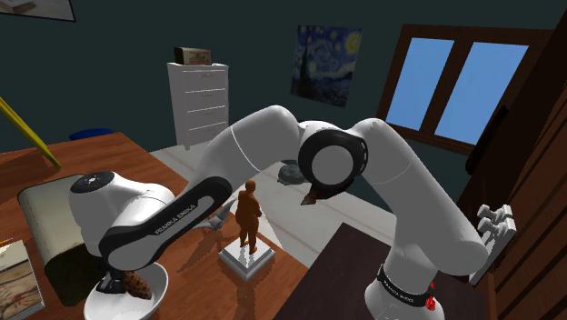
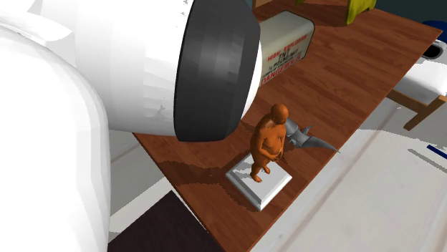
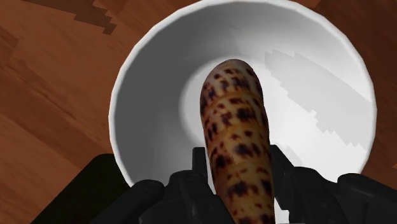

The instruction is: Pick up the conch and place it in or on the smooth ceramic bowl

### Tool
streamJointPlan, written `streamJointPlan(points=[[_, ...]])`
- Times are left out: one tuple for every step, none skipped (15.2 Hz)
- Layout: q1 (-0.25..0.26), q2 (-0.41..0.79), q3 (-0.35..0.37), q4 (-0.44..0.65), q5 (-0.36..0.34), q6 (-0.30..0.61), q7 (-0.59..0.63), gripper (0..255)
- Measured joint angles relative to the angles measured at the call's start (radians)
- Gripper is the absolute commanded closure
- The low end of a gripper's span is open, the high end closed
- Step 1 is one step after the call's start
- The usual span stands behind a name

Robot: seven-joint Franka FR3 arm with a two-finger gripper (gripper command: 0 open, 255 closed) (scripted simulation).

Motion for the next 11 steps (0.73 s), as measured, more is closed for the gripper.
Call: streamJointPlan(points=[[0.0,0.0,0.0,0.0,0.0,0.001,0.0,255],[0.0,0.001,0.0,0.0,0.0,0.001,0.0,255],[0.0,0.001,0.0,0.0,0.0,0.001,0.0,255],[0.0,0.001,0.0,0.0,0.0,0.001,0.0,0],[0.0,0.001,0.0,0.0,0.0,0.001,0.0,0],[0.0,0.001,0.0,0.0,0.0,0.001,0.0,0],[0.0,0.001,0.0,0.0,0.0,0.001,0.0,0],[0.0,0.001,0.0,0.0,0.0,0.001,0.0,0],[0.0,0.001,0.0,0.0,0.0,0.001,0.0,0],[0.0,0.001,0.0,0.0,0.0,0.001,0.0,0],[0.001,-0.011,0.002,-0.004,0.002,-0.007,0.001,0]])
